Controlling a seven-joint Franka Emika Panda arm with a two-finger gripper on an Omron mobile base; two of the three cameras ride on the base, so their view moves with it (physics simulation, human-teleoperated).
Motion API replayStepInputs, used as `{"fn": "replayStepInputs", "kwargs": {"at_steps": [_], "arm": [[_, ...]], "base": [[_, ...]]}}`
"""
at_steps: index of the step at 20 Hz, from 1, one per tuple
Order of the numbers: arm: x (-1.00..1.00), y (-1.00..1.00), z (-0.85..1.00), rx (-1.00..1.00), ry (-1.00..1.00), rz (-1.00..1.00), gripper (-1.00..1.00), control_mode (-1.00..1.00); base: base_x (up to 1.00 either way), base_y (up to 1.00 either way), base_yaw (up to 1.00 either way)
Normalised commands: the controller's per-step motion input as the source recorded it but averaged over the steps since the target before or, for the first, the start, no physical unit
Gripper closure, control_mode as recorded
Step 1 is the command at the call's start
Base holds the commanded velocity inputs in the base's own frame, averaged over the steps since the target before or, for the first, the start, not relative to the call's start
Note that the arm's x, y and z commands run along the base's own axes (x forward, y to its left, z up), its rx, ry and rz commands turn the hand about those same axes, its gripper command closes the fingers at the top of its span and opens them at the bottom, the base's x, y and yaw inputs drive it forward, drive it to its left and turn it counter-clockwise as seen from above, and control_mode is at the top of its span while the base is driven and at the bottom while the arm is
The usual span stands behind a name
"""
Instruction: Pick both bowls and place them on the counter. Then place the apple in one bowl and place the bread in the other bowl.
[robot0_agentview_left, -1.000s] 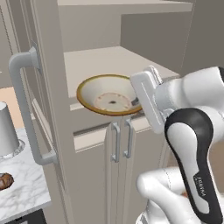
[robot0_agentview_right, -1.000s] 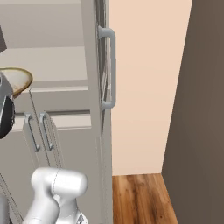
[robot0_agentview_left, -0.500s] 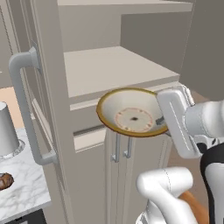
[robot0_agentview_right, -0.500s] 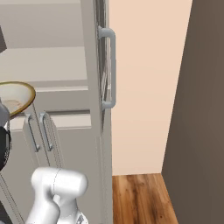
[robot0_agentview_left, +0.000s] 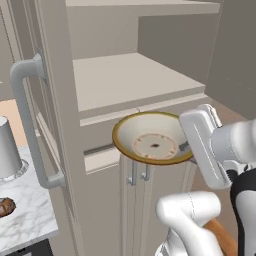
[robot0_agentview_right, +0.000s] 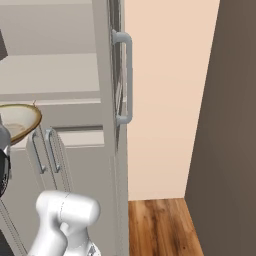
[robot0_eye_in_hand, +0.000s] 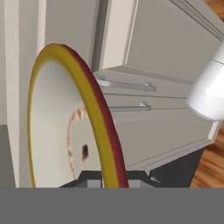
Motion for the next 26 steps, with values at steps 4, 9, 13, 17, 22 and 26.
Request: {"fn": "replayStepInputs", "kwargs": {"at_steps": [4, 9, 13, 17, 22, 26], "arm": [[-0.24, 0.0, -0.26, -0.01, 0.04, 0.0, 1.0, 1.0], [0.0, 0.0, 0.0, 0.0, 0.0, 0.0, 1.0, 1.0], [0.0, 0.0, 0.0, 0.0, 0.0, 0.0, 1.0, 1.0], [0.0, 0.0, 0.0, 0.0, 0.0, 0.0, 1.0, 1.0], [0.0, 0.0, 0.0, 0.0, 0.0, 0.0, 1.0, 1.0], [0.0, 0.0, 0.0, 0.0, 0.0, 0.0, 1.0, 1.0]], "base": [[-0.12, 0.0, 0.0], [-0.53, 0.0, 0.0], [-0.51, 0.0, 0.0], [-0.57, 0.0, 0.0], [-0.68, 0.03, 0.0], [-0.69, 0.36, 0.0]]}}
